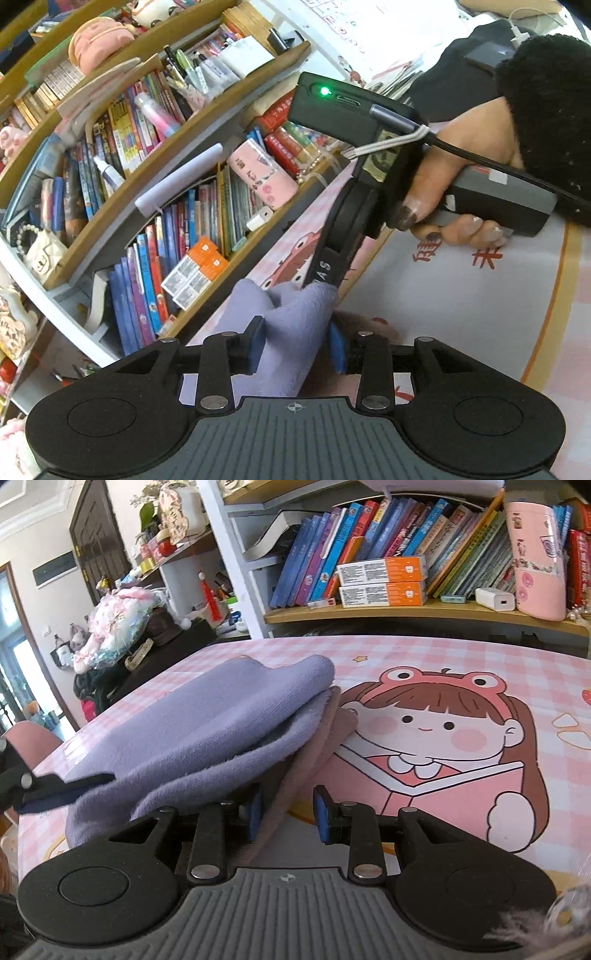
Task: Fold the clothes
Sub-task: 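Lift the lavender edge with the left gripper and fold it over onto the pink half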
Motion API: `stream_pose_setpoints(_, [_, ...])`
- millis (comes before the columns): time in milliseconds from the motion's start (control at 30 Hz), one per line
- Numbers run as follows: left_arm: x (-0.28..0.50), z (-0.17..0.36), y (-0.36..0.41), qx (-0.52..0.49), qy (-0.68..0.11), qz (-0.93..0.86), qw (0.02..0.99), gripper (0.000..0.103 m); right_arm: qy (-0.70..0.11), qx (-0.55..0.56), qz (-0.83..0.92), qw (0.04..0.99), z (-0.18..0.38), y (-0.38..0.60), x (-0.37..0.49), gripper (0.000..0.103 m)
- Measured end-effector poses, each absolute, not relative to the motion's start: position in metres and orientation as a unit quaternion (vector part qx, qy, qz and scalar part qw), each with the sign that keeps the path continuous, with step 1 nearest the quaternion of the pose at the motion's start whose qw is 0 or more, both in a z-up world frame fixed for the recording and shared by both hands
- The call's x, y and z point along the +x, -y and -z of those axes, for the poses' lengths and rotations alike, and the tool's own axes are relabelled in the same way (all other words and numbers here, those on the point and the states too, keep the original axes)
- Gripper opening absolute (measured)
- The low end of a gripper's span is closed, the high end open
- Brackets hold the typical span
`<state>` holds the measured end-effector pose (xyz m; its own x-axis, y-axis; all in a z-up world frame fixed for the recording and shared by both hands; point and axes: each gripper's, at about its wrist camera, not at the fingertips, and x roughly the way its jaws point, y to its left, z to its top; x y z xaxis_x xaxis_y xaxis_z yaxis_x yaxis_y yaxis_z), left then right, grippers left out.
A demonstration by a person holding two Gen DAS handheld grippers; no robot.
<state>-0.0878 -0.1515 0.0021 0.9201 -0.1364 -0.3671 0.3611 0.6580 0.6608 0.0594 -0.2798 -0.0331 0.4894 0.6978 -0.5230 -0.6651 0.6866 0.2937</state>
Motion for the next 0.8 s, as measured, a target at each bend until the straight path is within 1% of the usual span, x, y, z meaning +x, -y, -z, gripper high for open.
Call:
stream_pose_setpoints(200, [-0.086,0.011,0.154,0.389,-0.173,0.155,0.892,0.037,-0.325,0.053,-0.379,0.865,0.036,0.286,0.067,0.029])
stream_pose_setpoints(300, [-0.087,0.011,0.152,0.38,-0.171,0.158,0.895,0.031,-0.329,0.055,-0.377,0.864,0.037,0.286,0.068,0.03])
stream_pose_setpoints(333, [-0.088,0.007,0.149,0.372,-0.166,0.158,0.899,0.026,-0.329,0.055,-0.377,0.864,0.037,0.286,0.068,0.03])
stream_pose_setpoints(400, [-0.094,-0.009,0.142,0.351,-0.142,0.153,0.913,0.022,-0.33,0.056,-0.377,0.864,0.037,0.286,0.068,0.03])
stream_pose_setpoints(467, [-0.099,-0.021,0.136,0.339,-0.121,0.158,0.92,0.021,-0.331,0.059,-0.377,0.863,0.037,0.287,0.069,0.03])
stream_pose_setpoints(500, [-0.1,-0.02,0.136,0.34,-0.126,0.163,0.918,0.021,-0.331,0.058,-0.377,0.863,0.037,0.286,0.069,0.03])
stream_pose_setpoints(633, [-0.093,0.009,0.146,0.365,-0.187,0.183,0.894,0.024,-0.33,0.056,-0.375,0.864,0.037,0.286,0.069,0.03])
stream_pose_setpoints(667, [-0.092,0.015,0.147,0.365,-0.187,0.182,0.894,0.022,-0.33,0.057,-0.374,0.865,0.037,0.287,0.069,0.03])
stream_pose_setpoints(733, [-0.09,0.016,0.147,0.354,-0.184,0.184,0.899,0.022,-0.324,0.061,-0.361,0.872,0.034,0.291,0.069,0.03])
stream_pose_setpoints(800, [-0.082,0.008,0.14,0.322,-0.203,0.197,0.904,0.023,-0.314,0.075,-0.348,0.88,0.031,0.297,0.07,0.032])
